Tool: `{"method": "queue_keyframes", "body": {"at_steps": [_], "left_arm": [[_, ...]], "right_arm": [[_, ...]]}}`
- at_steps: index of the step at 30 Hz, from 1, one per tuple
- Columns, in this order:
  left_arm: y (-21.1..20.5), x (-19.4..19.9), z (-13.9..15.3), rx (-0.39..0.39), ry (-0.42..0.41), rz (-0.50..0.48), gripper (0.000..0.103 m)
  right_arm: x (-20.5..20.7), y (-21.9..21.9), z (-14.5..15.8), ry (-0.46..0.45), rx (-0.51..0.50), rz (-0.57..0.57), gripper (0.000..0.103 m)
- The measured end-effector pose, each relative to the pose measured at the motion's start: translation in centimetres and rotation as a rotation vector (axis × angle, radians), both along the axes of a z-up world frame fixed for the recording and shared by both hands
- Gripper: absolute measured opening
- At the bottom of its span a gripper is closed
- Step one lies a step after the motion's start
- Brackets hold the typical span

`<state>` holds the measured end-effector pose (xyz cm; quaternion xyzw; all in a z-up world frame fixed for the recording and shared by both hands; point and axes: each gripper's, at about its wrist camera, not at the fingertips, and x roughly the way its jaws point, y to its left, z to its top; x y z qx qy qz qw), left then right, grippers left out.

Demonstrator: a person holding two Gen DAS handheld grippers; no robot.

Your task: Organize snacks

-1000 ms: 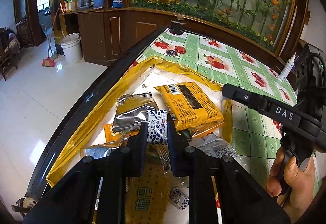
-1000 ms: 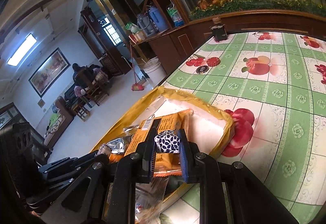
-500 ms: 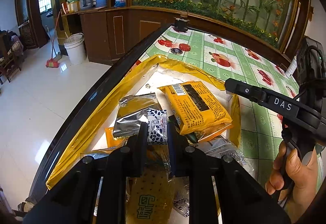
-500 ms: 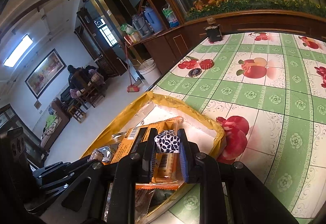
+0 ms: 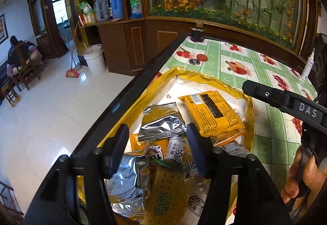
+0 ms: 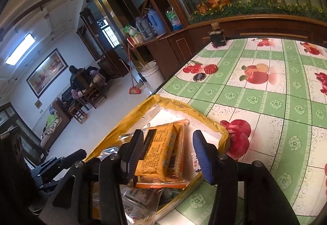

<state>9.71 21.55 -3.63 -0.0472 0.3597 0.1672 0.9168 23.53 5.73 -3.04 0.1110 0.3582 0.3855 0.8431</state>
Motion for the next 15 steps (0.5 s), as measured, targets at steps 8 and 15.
{"method": "queue_keyframes", "body": {"at_steps": [8, 15], "left_arm": [[-0.1, -1.6, 1.1, 0.004, -0.032, 0.048, 0.080], [-0.7, -3.8, 1.7, -0.009, -0.049, 0.076, 0.083]], "right_arm": [[-2.9, -0.7, 2.1, -0.062, -0.029, 0.009, 0.080], [-6.8, -1.5, 3.2, -0.143, -0.099, 0.034, 0.089]]}}
